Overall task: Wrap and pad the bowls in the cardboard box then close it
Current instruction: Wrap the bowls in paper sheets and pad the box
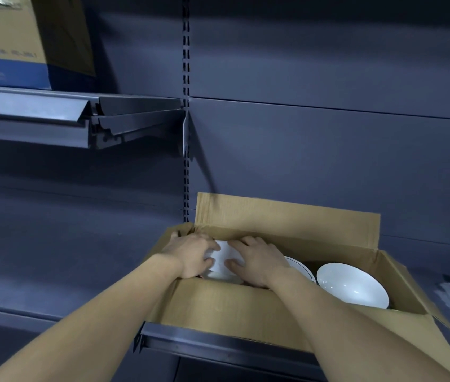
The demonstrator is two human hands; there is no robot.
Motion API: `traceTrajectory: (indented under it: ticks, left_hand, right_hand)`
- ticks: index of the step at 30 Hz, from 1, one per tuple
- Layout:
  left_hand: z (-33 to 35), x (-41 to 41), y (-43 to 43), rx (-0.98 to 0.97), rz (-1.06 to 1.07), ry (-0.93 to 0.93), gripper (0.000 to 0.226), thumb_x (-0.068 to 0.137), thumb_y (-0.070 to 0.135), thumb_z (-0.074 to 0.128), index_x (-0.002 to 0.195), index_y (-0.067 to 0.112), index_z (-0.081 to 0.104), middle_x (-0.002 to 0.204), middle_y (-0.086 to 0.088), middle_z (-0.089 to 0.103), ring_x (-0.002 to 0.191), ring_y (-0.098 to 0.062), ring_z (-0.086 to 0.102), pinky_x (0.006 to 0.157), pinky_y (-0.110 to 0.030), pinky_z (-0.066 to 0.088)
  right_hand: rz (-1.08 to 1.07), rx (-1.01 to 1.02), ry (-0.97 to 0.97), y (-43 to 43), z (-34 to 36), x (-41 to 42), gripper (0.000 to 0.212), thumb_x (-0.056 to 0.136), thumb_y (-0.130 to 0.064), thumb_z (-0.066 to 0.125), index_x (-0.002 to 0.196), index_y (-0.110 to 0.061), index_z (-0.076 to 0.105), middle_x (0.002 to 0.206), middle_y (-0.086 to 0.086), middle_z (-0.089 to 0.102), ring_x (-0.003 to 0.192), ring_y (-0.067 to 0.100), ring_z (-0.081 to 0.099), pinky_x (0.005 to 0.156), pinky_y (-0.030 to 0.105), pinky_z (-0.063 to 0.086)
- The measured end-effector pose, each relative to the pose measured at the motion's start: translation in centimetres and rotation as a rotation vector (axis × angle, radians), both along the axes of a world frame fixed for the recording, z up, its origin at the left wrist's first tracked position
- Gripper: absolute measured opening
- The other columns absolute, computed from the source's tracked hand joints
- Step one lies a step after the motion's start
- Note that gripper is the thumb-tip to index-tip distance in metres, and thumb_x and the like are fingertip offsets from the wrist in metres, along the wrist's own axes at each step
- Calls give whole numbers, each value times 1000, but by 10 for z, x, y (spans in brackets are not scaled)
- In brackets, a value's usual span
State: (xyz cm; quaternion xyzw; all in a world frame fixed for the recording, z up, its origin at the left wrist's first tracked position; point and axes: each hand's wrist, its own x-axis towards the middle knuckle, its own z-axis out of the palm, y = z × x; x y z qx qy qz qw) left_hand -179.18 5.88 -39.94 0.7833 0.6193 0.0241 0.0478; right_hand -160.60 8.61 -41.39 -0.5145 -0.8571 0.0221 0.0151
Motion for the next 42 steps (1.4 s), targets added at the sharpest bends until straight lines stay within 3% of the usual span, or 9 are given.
traceTrajectory:
  ticks: [8,12,18,20,24,30,33,37,42]
  left_hand:
    - [-3,-5,4,-128,51,55,50,103,40,37,152,37,28,162,13,21,147,-15,24,114,-51,16]
    - [0,-6,-1,-49,63,-1,45,104,35,29,148,36,38,157,12,34,143,-14,32,113,-51,20]
    - [17,2,-7,33,83,-40,43,96,36,40,137,33,50,144,8,48,131,-17,43,107,-49,31]
    - [23,9,-11,26,94,-53,44,95,40,42,137,33,50,144,6,48,131,-19,44,108,-47,33]
    - [33,30,-21,20,97,-98,41,94,40,46,133,34,55,139,7,54,124,-22,50,103,-43,40]
    - [40,80,-29,37,32,-90,37,91,39,48,126,35,58,132,6,59,117,-23,55,96,-38,46]
    - [42,117,-32,63,-29,-102,37,90,40,47,124,36,59,131,7,60,119,-21,55,97,-37,46]
    - [42,162,-32,52,-103,-118,38,91,39,48,128,34,57,133,7,58,121,-20,54,98,-36,46]
    - [42,212,-27,8,-174,-170,36,91,35,47,125,33,59,125,9,62,112,-18,58,92,-35,49]
  right_hand:
    - [20,-103,-68,1,-2,13,60,95,-57,36,151,-37,24,156,-3,28,138,26,31,106,47,32]
    - [20,-117,-2,-2,2,15,54,100,-53,26,152,-37,22,158,-3,26,141,25,28,110,47,29]
    - [-35,-46,79,-7,19,33,48,102,-47,28,147,-32,34,147,-1,42,131,23,41,101,43,40]
    - [-84,-61,112,-14,24,40,44,101,-47,30,138,-31,44,136,-1,50,123,22,48,95,42,44]
    - [-144,-49,160,-26,30,61,28,98,-48,31,94,-30,52,105,-5,59,98,22,54,80,39,49]
    - [-255,24,162,-50,47,113,39,99,-45,32,128,-34,55,128,-3,59,115,23,54,88,35,45]
    - [-292,33,150,-60,50,141,42,99,-45,32,134,-32,52,136,0,56,123,24,51,97,38,44]
    - [-365,42,134,-74,55,179,43,99,-45,31,136,-32,50,135,-2,55,121,24,50,90,35,43]
    - [-441,37,163,-88,53,232,41,99,-43,31,132,-28,51,133,-2,53,119,23,49,95,40,44]
